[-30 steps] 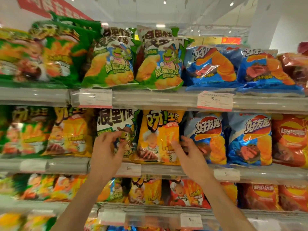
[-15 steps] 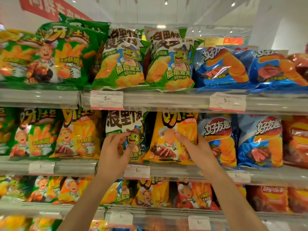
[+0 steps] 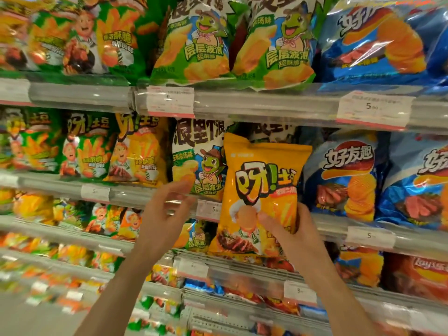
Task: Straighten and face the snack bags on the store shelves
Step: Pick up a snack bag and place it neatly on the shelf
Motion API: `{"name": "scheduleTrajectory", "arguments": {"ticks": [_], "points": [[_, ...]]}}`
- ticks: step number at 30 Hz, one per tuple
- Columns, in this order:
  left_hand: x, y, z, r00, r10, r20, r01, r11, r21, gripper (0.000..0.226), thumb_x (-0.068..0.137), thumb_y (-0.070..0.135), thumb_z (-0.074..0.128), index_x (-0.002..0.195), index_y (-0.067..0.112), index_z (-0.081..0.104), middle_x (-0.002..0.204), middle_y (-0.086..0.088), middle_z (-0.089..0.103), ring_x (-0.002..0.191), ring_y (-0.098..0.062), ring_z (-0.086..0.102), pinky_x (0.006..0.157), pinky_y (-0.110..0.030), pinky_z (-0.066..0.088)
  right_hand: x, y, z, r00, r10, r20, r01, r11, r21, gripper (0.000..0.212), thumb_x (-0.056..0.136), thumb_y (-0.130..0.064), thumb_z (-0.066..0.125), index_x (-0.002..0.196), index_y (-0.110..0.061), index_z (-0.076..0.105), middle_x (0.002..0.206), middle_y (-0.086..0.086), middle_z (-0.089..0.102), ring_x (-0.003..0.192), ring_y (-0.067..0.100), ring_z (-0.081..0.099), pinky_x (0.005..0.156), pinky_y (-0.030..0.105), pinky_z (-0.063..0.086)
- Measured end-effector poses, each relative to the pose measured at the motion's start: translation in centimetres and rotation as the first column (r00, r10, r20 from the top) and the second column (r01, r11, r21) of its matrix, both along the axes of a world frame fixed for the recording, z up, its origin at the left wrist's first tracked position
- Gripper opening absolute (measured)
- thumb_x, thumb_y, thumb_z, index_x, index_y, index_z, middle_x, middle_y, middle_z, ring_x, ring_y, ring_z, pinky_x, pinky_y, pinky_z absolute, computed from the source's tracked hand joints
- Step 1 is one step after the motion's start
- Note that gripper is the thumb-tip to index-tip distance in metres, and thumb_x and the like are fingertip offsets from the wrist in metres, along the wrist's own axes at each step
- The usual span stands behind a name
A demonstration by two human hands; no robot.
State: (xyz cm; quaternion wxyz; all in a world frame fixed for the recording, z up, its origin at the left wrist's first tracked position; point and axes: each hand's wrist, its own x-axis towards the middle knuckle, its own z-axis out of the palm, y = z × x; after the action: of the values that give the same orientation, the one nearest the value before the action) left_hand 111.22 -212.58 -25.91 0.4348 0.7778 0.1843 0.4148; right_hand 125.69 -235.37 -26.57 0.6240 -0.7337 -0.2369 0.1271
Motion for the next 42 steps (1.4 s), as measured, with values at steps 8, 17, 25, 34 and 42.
{"name": "scheduleTrajectory", "arguments": {"ticks": [8,17,25,34,42], "points": [[-6.5,3.3,-1.6,0.994,-0.014,0.109,0.034,0.982,-0.185,0.024,0.095,0.020,0.071,0.115,0.033,0.070,0.106,0.019,0.073,0.101,0.000,0.068,0.079,-0.009,0.050,-5.9,2.9,-2.0,0.996,-0.076,0.035,0.077,0.997,-0.030,0.070,0.059,-0.076,0.075,0.120,-0.059,0.046,0.109,-0.028,0.067,0.092,-0.018,0.061,0.072,0.016,0.047],[-19.0,14.7,-2.0,0.991,-0.022,0.128,0.056,0.962,-0.266,0.027,0.085,0.043,0.068,0.112,0.040,0.070,0.110,0.021,0.072,0.103,0.000,0.068,0.084,-0.027,0.052,-16.6,13.5,-2.4,0.985,-0.174,-0.007,0.174,0.983,0.061,0.063,0.062,-0.065,0.079,0.115,-0.062,0.047,0.105,-0.027,0.069,0.089,-0.014,0.065,0.073,0.018,0.049],[-27.3,25.5,-2.5,0.991,0.081,0.108,-0.045,0.952,-0.303,0.020,0.089,0.031,0.073,0.106,0.041,0.072,0.106,0.019,0.074,0.098,0.003,0.069,0.082,-0.023,0.050,-23.9,24.9,-2.0,0.998,-0.062,-0.031,0.065,0.992,0.110,0.058,0.064,-0.058,0.083,0.115,-0.057,0.055,0.110,-0.018,0.074,0.099,0.005,0.071,0.076,0.031,0.060],[-30.0,35.0,-2.0,0.988,0.139,0.068,-0.119,0.964,-0.239,0.023,0.086,0.040,0.070,0.106,0.052,0.069,0.108,0.017,0.075,0.101,-0.001,0.070,0.082,-0.024,0.051,-25.0,37.3,-0.9,0.993,0.089,-0.078,-0.078,0.987,0.139,0.078,0.054,-0.061,0.083,0.124,-0.047,0.051,0.105,-0.022,0.074,0.093,-0.005,0.069,0.078,0.020,0.049],[-30.3,43.1,0.3,0.984,0.161,0.074,-0.140,0.964,-0.226,0.027,0.089,0.036,0.072,0.116,0.042,0.069,0.111,0.009,0.075,0.105,-0.008,0.071,0.089,-0.034,0.054,-25.5,46.5,-0.8,0.981,0.193,0.012,-0.193,0.972,0.132,0.086,0.063,-0.062,0.081,0.138,-0.043,0.045,0.110,-0.033,0.069,0.096,-0.016,0.064,0.069,0.004,0.051]]}}
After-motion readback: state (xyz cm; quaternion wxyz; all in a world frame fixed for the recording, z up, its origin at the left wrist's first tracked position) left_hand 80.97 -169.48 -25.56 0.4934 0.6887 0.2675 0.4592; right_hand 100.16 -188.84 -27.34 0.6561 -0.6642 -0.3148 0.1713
